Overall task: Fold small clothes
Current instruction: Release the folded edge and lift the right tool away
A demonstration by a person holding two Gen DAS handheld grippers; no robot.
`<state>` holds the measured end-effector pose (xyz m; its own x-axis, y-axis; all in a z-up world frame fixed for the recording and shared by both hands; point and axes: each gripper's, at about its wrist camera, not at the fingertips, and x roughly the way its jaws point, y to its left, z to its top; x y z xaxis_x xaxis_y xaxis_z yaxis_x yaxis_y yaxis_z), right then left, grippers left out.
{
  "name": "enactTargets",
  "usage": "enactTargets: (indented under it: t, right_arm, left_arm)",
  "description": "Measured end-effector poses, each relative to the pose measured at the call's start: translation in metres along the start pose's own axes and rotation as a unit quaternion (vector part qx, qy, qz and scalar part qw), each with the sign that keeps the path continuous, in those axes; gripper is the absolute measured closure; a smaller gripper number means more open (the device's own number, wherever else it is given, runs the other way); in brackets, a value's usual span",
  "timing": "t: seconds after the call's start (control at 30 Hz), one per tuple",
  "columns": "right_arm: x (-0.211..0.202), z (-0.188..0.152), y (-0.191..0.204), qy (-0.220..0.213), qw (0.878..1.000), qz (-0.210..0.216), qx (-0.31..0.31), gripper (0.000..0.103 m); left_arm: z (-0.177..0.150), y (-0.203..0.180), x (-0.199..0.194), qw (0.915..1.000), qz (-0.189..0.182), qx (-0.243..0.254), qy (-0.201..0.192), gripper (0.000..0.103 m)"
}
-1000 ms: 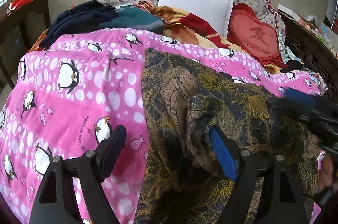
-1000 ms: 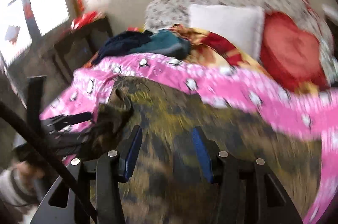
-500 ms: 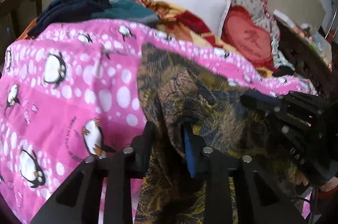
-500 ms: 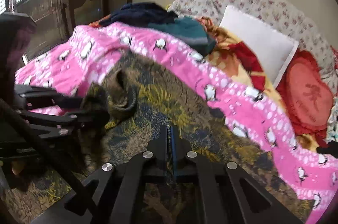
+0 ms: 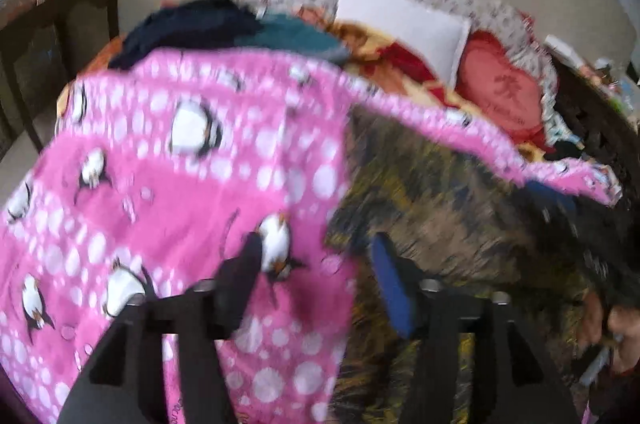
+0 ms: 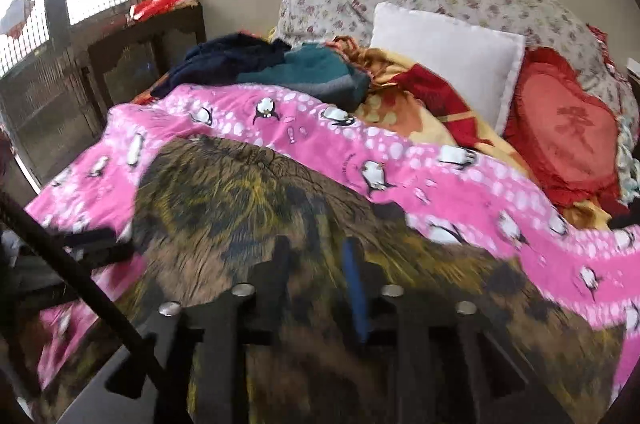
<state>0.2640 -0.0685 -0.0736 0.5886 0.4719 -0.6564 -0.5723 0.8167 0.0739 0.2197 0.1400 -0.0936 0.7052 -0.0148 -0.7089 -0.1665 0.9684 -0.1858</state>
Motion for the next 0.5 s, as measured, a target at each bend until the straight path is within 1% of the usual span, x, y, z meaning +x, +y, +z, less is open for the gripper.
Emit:
enactTargets:
  t: [0.03, 0.07, 0.1, 0.13, 0.17, 0.2, 0.23, 0.27, 0.3, 0.33, 0.37, 0.4, 0.43, 0.47, 0.5]
  right_arm:
    - [-0.008, -0.005, -0.002, -0.003, 1.0, 0.004, 0.003, 0.071]
    - [-0.014, -0.015, -0.004, 0.003, 1.0, 0.012, 0.008, 0.071]
    - [-0.015, -0.027, -0.004, 0.023, 1.0, 0.019, 0.007, 0.071]
    - [-0.011, -0.038, -0.004, 0.042, 0.999, 0.018, 0.004, 0.071]
    - [-0.003, -0.053, -0.004, 0.068, 0.998, 0.011, 0.001, 0.071]
    - [0.001, -0.062, -0.004, 0.081, 0.997, 0.01, -0.002, 0.071]
    - [0.003, -0.073, -0.005, 0.086, 0.996, 0.01, -0.008, 0.07]
    - [-0.003, -0.077, -0.007, 0.081, 0.997, 0.011, -0.01, 0.071]
    - [-0.011, -0.078, -0.012, 0.08, 0.997, 0.015, -0.001, 0.071]
    - [-0.027, -0.077, -0.026, 0.074, 0.997, 0.021, 0.026, 0.071]
    - [-0.037, -0.076, -0.035, 0.062, 0.997, 0.02, 0.041, 0.068]
    - [-0.059, -0.075, -0.056, 0.033, 0.997, 0.007, 0.066, 0.064]
    - [-0.07, -0.074, -0.069, 0.019, 0.997, -0.009, 0.081, 0.047]
    - [-0.085, -0.073, -0.092, 0.001, 0.993, -0.046, 0.108, 0.026]
    - [-0.094, -0.074, -0.11, -0.01, 0.987, -0.082, 0.135, 0.018]
  left_arm:
    - [0.002, -0.006, -0.004, 0.9999, -0.005, 0.005, -0.009, 0.035]
    - [0.004, -0.012, -0.005, 0.9998, -0.008, 0.012, -0.011, 0.031]
    - [0.005, -0.019, -0.004, 0.9997, -0.01, 0.018, -0.011, 0.029]
    - [0.005, -0.027, -0.001, 0.9996, -0.01, 0.025, -0.008, 0.028]
    - [0.005, -0.035, 0.004, 0.9994, -0.008, 0.035, -0.002, 0.026]
    - [0.003, -0.042, 0.011, 0.9987, -0.008, 0.049, 0.007, 0.023]
    - [0.001, -0.05, 0.02, 0.9973, -0.005, 0.07, 0.023, 0.022]
    - [-0.002, -0.056, 0.027, 0.9962, 0.002, 0.08, 0.034, 0.022]
    - [-0.005, -0.06, 0.034, 0.995, 0.012, 0.088, 0.046, 0.022]
    - [-0.008, -0.063, 0.04, 0.9941, 0.013, 0.092, 0.056, 0.022]
    - [-0.011, -0.064, 0.042, 0.9937, 0.011, 0.093, 0.061, 0.022]
    - [-0.012, -0.064, 0.042, 0.9938, 0.011, 0.091, 0.062, 0.022]
    - [-0.012, -0.063, 0.042, 0.9942, 0.012, 0.088, 0.06, 0.022]
    - [-0.012, -0.062, 0.04, 0.9946, 0.011, 0.085, 0.058, 0.022]
    - [-0.01, -0.062, 0.038, 0.9953, 0.01, 0.081, 0.053, 0.022]
